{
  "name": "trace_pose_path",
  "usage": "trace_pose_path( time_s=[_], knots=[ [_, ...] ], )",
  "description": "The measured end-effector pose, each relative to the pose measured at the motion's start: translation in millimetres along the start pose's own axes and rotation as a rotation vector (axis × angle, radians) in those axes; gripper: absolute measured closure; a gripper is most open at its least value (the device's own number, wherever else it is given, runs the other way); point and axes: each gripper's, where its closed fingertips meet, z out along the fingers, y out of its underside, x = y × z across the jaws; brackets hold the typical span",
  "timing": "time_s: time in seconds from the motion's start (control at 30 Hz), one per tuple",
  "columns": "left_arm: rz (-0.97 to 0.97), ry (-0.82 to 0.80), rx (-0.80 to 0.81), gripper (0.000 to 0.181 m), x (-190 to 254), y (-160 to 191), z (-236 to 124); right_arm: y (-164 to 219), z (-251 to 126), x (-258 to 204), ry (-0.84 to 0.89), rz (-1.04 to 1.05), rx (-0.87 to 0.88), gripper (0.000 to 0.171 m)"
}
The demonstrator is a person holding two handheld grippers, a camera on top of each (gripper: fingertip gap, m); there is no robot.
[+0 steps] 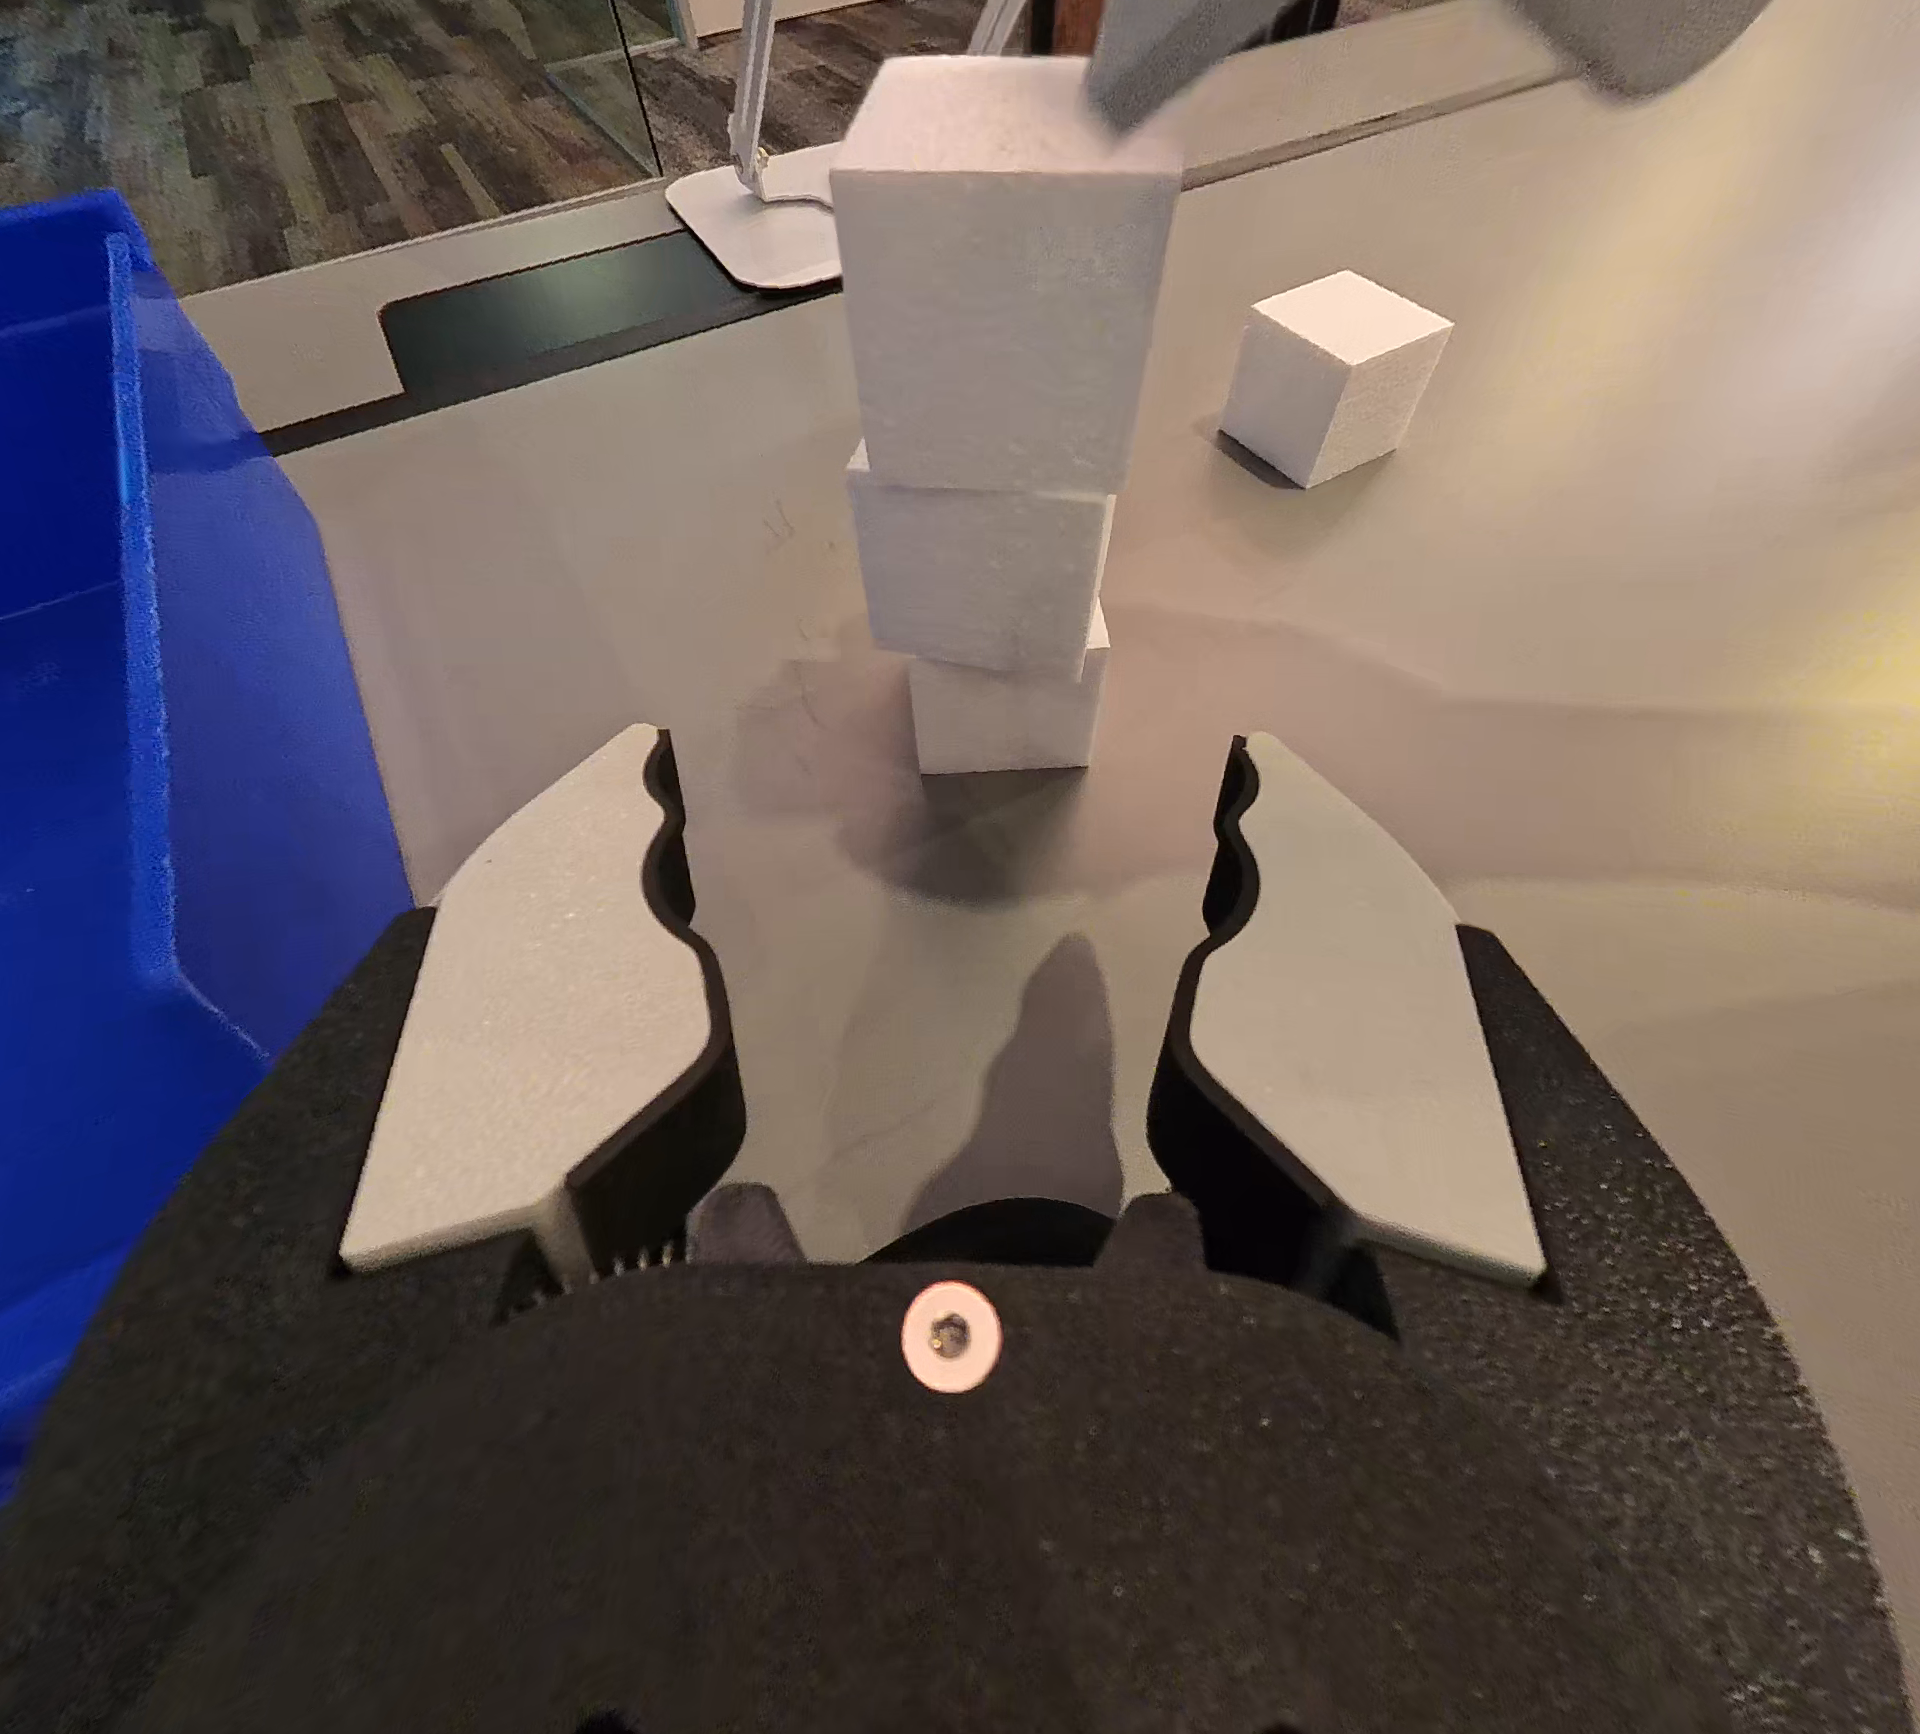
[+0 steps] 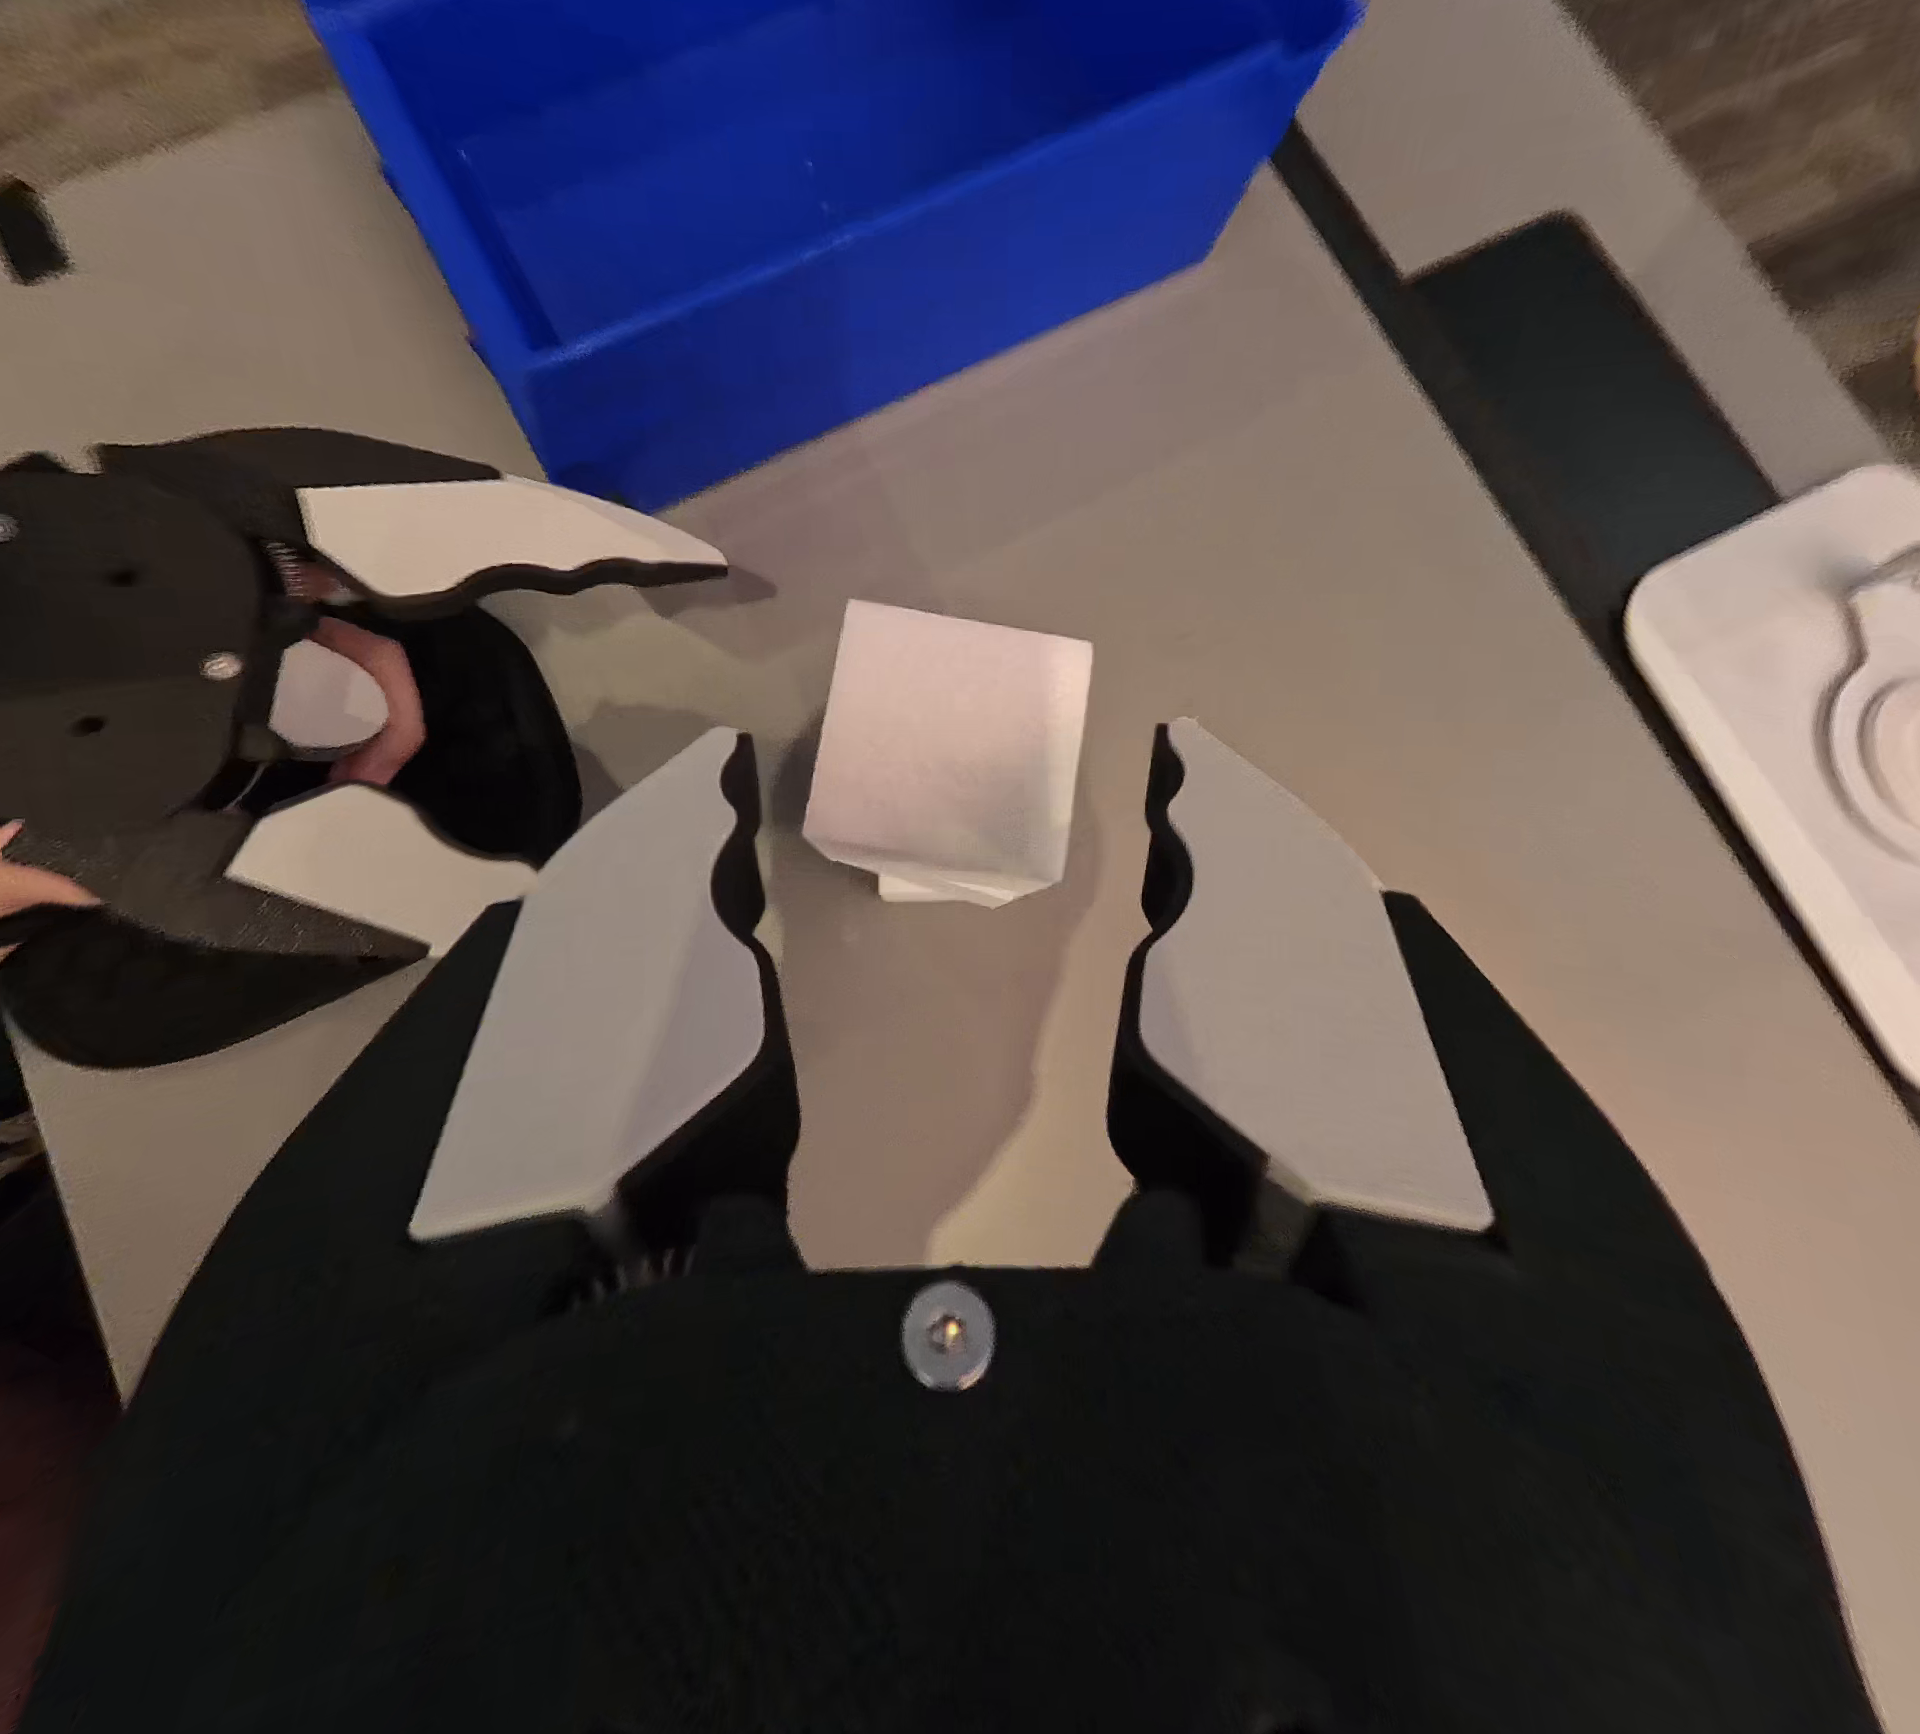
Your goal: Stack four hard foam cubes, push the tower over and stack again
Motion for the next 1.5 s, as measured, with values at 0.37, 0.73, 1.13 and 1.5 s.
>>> trace_pose_path(
  time_s=[0.37, 0.73, 1.13, 1.5],
  knots=[
    [-0.006, 0.035, -0.003, 0.083, 7, 1, 1, 116, -41, 105, -0.161, -0.301, 0.160, 0.102],
    [-0.026, 0.038, -0.025, 0.083, 5, 5, 4, 200, 8, 128, -0.217, -0.204, 0.040, 0.110],
    [-0.035, 0.030, -0.021, 0.084, 4, 5, 4, 18, -62, 45, -0.074, -0.038, 0.212, 0.111],
    [-0.040, 0.029, -0.026, 0.085, 3, 6, 5, -13, -24, 9, 0.030, 0.100, 0.077, 0.111]
  ],
)
